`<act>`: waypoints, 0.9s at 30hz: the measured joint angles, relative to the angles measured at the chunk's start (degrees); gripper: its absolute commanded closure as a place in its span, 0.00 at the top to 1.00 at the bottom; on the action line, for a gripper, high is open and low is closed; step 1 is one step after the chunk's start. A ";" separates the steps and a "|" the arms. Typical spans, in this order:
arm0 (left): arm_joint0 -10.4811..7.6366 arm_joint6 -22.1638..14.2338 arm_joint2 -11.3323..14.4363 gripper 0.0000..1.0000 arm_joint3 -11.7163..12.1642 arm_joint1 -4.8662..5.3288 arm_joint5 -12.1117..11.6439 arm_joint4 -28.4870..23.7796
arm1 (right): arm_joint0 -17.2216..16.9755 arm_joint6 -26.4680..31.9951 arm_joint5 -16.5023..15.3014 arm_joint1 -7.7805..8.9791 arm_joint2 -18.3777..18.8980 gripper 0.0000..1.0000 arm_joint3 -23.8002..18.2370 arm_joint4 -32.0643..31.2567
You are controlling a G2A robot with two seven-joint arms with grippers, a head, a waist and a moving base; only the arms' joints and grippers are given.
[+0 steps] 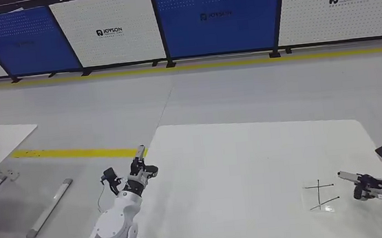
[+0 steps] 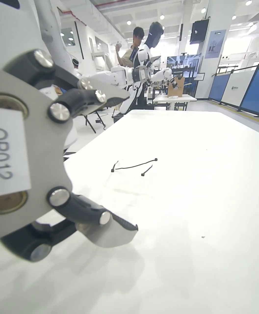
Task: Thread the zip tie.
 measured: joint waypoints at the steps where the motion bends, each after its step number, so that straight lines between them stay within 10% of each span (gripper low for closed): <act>1: 0.00 0.00 0.00 1.00 0.00 0.00 0.00 0.00 | 0.77 1.07 -1.13 0.03 -1.29 1.00 0.80 -0.65; 10: 0.00 0.00 0.00 1.00 0.00 0.00 0.00 0.00 | 6.50 2.20 -6.78 0.59 -7.15 1.00 9.94 3.12; 27: 0.00 0.00 0.00 1.00 0.00 0.00 0.00 0.00 | 1.26 2.22 -9.88 2.53 -4.07 1.00 5.87 10.29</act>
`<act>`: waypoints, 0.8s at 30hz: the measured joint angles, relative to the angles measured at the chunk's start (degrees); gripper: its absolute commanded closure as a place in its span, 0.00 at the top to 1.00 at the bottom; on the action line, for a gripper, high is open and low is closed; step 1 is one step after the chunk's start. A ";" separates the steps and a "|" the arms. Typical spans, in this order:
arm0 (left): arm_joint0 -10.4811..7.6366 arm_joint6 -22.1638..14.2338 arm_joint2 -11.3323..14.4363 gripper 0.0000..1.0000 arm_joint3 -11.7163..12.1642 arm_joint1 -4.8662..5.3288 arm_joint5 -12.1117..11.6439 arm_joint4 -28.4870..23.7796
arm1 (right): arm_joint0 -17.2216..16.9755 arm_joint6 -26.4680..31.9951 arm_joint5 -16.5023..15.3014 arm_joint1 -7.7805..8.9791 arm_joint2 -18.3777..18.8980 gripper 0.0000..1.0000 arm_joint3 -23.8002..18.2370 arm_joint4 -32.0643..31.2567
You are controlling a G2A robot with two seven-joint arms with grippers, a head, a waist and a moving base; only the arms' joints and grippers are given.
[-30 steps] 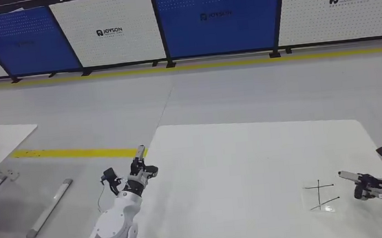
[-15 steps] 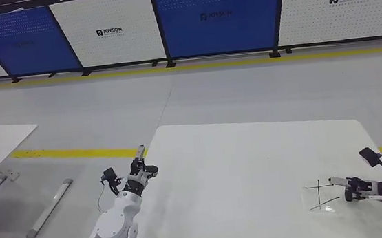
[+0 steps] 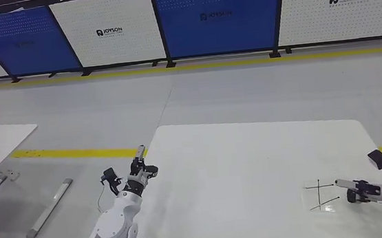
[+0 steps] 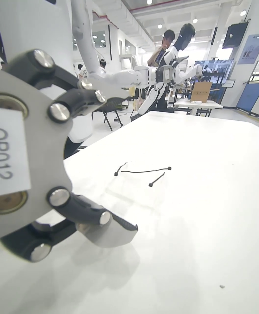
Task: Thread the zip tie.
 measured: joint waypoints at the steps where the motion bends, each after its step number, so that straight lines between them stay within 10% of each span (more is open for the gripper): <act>1: 0.00 0.00 0.00 1.00 0.00 0.00 0.00 0.00 | -0.85 -0.02 0.03 0.49 0.07 1.00 -1.01 1.05; 8: 0.00 0.00 0.00 1.00 0.00 0.00 0.00 0.00 | -3.22 -0.02 0.54 3.77 -1.22 1.00 -3.62 5.12; 24: 0.00 0.00 0.00 1.00 0.00 0.00 0.00 0.00 | -3.03 -0.02 0.63 3.77 -1.11 1.00 -3.23 4.96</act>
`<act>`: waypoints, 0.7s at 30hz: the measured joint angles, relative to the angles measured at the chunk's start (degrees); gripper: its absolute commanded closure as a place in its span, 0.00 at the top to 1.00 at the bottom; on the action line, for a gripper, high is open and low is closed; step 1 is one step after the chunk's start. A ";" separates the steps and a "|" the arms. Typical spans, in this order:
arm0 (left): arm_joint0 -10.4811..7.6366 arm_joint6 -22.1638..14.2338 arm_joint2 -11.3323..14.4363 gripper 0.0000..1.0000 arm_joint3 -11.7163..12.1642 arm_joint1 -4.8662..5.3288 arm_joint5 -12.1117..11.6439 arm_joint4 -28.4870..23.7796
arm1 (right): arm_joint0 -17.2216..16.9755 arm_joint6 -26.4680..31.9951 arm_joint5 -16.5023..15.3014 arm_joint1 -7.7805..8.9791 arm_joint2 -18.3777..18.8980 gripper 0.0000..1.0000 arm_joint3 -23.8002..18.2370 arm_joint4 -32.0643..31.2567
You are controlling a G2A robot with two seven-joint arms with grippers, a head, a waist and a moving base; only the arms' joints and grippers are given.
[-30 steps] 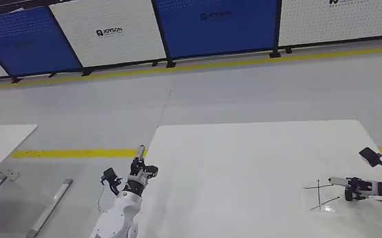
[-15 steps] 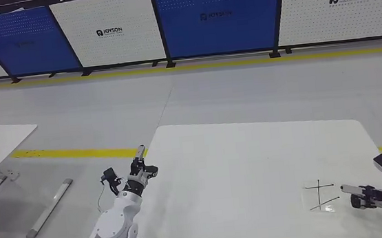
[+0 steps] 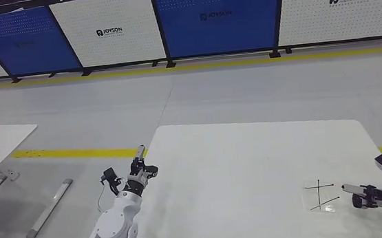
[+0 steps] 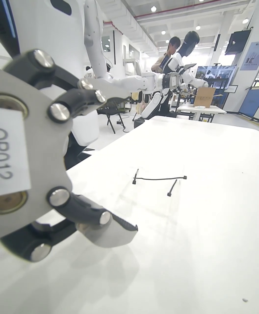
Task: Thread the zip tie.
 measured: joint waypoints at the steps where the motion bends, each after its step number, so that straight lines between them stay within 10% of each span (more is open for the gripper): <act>1: 0.00 0.00 0.00 1.00 0.00 0.00 0.00 0.00 | -0.10 0.00 -0.09 -0.02 -0.11 1.00 -0.13 0.08; 12: 0.00 0.00 0.00 1.00 0.00 0.00 0.00 0.00 | 1.32 0.00 0.77 1.19 -4.49 0.98 0.33 2.12; 14: 0.00 0.00 0.00 1.00 0.00 0.00 0.00 0.00 | 2.06 0.00 0.95 1.19 -5.16 0.71 1.29 2.26; 21: 0.00 0.00 0.00 1.00 0.00 0.00 0.00 0.00 | 4.86 0.00 1.25 1.09 -8.14 0.51 4.88 1.90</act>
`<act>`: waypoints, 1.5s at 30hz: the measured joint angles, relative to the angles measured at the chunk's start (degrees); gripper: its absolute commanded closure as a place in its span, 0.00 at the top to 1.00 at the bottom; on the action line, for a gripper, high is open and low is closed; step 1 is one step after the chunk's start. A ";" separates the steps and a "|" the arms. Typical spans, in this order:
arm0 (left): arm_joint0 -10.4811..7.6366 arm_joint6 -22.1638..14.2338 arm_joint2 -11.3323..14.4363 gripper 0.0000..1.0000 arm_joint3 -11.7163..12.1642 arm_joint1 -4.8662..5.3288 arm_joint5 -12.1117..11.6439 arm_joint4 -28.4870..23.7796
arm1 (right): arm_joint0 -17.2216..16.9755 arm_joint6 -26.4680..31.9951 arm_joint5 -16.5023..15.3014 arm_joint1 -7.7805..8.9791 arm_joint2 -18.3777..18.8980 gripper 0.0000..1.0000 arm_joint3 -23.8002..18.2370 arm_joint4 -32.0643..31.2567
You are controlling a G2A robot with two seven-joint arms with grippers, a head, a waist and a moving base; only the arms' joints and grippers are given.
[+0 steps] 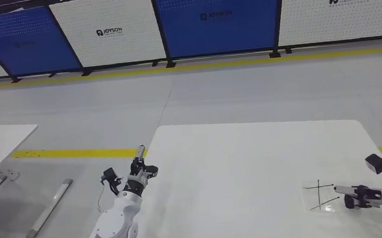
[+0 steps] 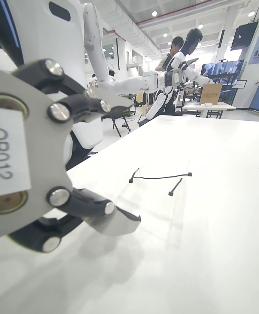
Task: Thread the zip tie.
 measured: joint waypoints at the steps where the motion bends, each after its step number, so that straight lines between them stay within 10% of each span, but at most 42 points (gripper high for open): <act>1: 0.00 0.00 0.00 1.00 0.00 0.00 0.00 0.00 | 0.43 0.00 -0.03 -0.04 -0.44 0.51 0.59 -0.06; 45: 0.00 0.00 0.00 1.00 0.00 0.00 0.00 0.00 | 4.77 -0.02 -1.82 0.66 -6.77 0.22 7.14 0.34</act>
